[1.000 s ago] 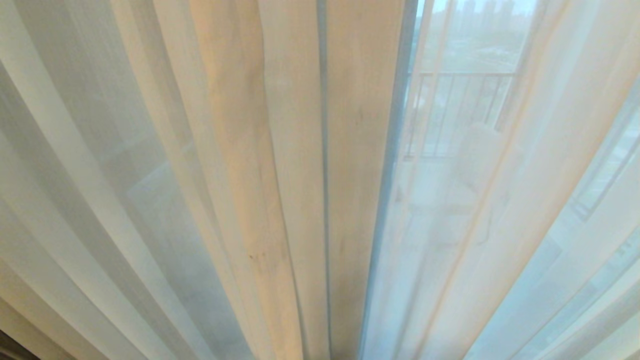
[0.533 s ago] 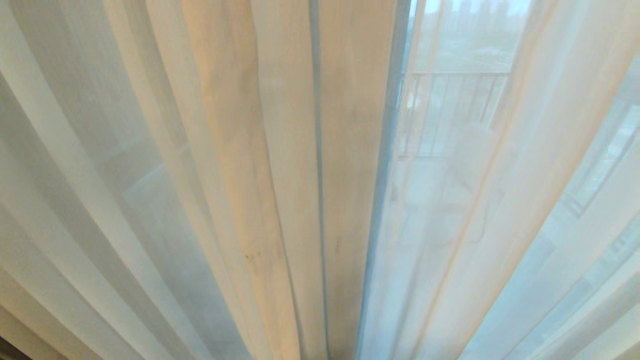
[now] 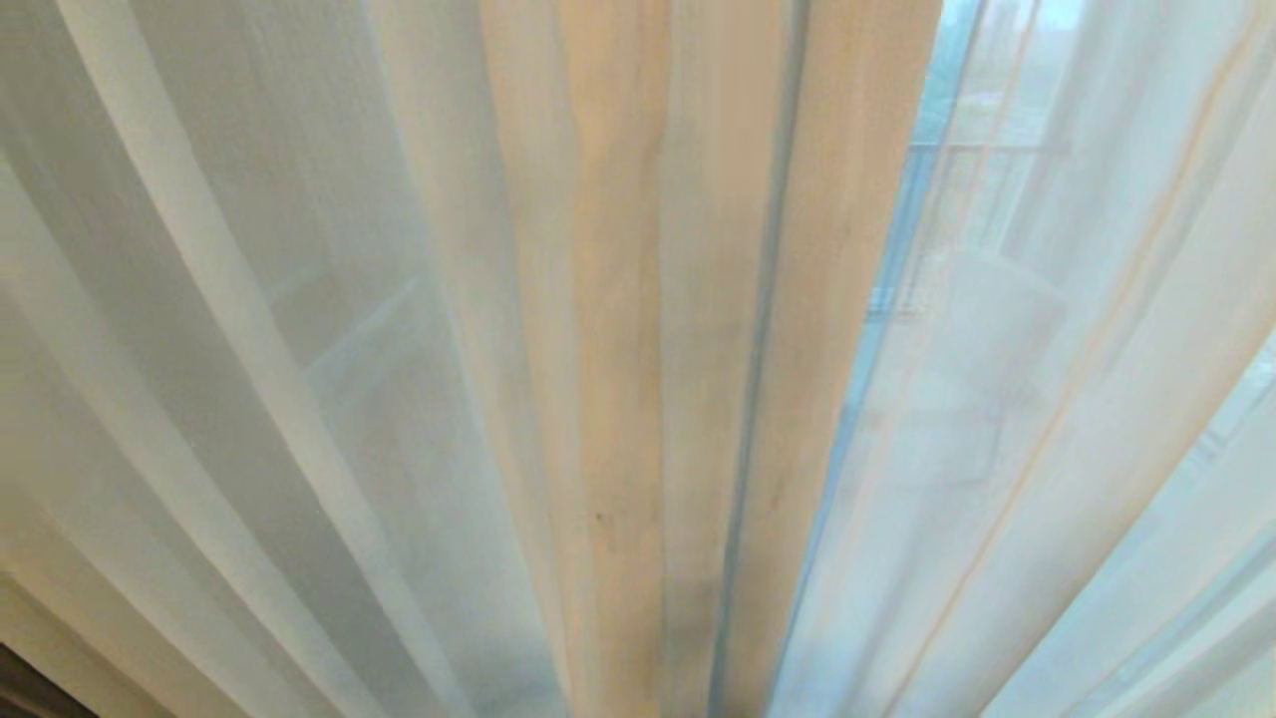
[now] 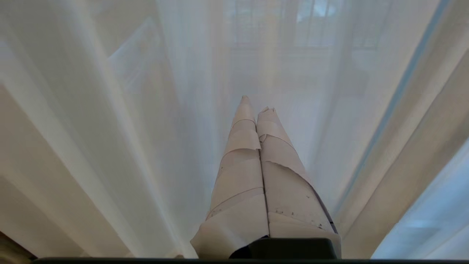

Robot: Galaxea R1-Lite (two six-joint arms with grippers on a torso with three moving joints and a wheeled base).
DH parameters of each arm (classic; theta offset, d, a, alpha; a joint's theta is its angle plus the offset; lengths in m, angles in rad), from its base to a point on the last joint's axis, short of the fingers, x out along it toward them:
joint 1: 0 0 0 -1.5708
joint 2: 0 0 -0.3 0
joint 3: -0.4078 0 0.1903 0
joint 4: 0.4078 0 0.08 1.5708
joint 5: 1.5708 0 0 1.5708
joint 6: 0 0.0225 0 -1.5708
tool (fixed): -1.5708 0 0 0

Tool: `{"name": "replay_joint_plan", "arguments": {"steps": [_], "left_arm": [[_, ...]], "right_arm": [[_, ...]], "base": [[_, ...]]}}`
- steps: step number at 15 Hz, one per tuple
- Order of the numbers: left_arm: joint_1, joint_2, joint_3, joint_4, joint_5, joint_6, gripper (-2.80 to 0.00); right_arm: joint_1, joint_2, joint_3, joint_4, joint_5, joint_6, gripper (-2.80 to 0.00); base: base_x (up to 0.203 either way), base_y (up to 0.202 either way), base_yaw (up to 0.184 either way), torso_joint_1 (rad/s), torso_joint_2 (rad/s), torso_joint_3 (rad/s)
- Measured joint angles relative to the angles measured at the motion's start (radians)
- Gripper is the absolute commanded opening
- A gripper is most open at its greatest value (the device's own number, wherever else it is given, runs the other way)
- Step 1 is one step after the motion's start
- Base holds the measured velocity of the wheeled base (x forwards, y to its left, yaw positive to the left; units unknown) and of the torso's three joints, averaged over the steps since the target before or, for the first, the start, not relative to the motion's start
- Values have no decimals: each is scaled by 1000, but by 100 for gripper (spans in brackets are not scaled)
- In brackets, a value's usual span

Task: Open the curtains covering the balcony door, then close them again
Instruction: Close the outer curtains on both sides

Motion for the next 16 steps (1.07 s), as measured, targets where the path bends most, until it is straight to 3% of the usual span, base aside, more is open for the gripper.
{"name": "replay_joint_plan", "arguments": {"steps": [16], "left_arm": [[0,0,0,0,0,2,-280]], "right_arm": [[0,0,0,1,0,0,-280]], "base": [[0,190,1,3,3,2]]}}
